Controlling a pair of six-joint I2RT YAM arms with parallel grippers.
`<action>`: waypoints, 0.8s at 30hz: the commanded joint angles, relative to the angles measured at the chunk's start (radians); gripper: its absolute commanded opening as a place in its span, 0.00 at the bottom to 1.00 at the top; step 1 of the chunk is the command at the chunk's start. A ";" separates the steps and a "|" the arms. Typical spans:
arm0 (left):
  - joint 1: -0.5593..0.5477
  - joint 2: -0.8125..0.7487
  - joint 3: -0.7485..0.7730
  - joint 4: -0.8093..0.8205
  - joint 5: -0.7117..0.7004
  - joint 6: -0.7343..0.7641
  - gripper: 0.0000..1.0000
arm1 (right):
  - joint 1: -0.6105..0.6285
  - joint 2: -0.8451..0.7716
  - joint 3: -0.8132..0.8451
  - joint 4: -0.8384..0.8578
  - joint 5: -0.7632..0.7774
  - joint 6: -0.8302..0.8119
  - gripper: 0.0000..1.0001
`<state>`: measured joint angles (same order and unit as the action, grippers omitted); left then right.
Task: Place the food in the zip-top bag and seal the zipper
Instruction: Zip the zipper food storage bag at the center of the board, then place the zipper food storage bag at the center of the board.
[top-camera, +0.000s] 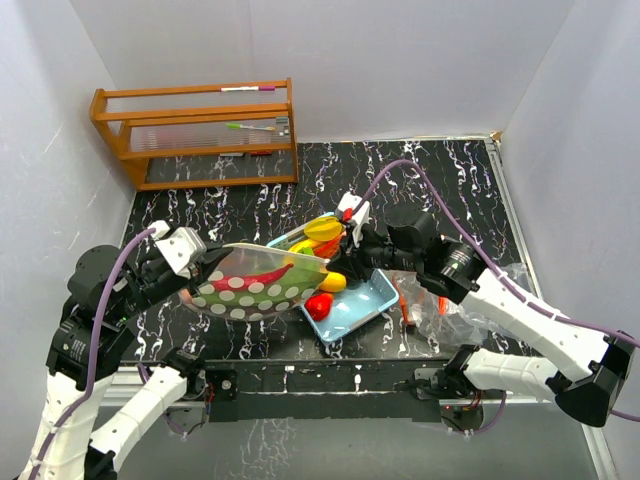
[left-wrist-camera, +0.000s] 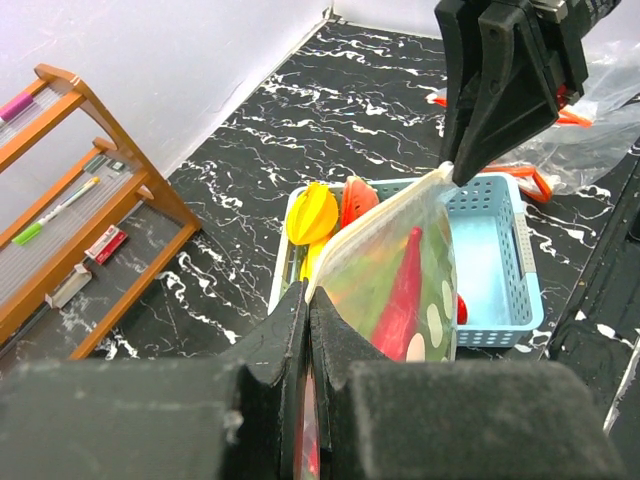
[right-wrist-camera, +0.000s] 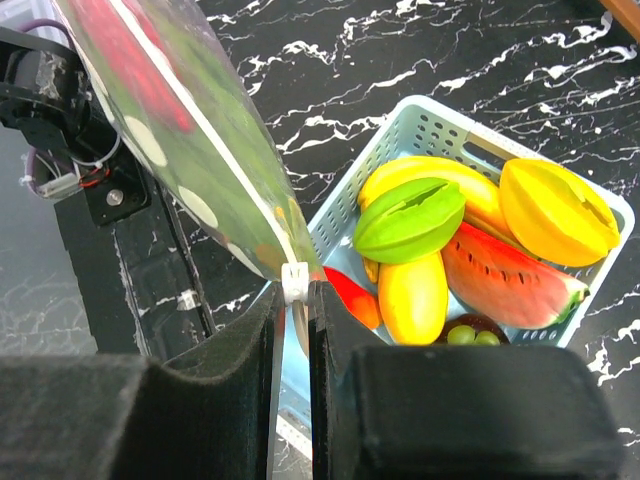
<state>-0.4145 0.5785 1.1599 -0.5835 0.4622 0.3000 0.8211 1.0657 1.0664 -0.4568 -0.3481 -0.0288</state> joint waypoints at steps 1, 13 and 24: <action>0.000 -0.022 0.047 0.085 -0.064 0.012 0.00 | -0.016 -0.034 -0.018 -0.040 0.039 -0.017 0.08; 0.001 -0.037 0.040 0.109 -0.083 0.005 0.00 | -0.026 -0.046 -0.028 -0.042 0.036 -0.015 0.09; 0.000 0.005 0.053 0.138 -0.139 0.001 0.00 | -0.025 -0.026 0.122 0.072 0.056 0.044 0.98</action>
<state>-0.4145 0.5549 1.1599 -0.5209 0.3832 0.2993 0.8017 1.0573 1.0821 -0.4950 -0.3298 -0.0170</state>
